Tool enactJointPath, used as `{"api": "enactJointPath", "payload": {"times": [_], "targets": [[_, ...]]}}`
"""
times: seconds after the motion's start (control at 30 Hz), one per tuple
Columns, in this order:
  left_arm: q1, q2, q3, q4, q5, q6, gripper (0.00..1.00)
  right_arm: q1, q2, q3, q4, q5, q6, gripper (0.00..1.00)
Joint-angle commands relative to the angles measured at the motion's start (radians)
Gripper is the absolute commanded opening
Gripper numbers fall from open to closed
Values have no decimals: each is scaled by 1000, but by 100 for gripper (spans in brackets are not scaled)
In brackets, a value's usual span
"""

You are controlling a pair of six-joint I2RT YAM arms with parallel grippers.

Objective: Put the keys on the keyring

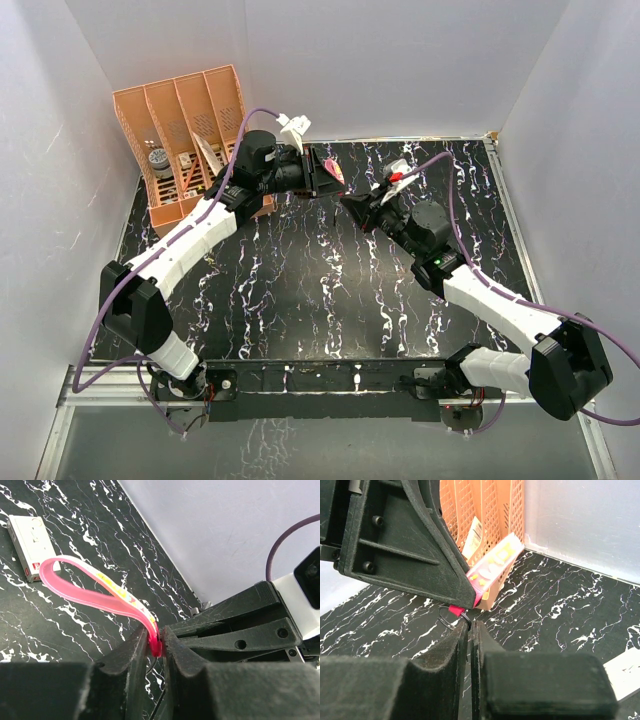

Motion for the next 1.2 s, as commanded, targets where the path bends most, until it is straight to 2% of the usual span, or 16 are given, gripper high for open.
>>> {"api": "enactJointPath", "payload": {"times": [0.0, 0.47, 0.8, 1.17], "targets": [[3, -40, -9, 48, -13, -22, 20, -3, -24, -1, 91, 8, 10, 5], [3, -75, -48, 84, -29, -18, 33, -3, -22, -13, 110, 41, 26, 3], [3, -162, -158, 230, -59, 2, 36, -3, -16, 2, 89, 64, 49, 2], [3, -170, -221, 290, -23, 23, 35, -3, -16, 18, 76, 72, 70, 2]]}}
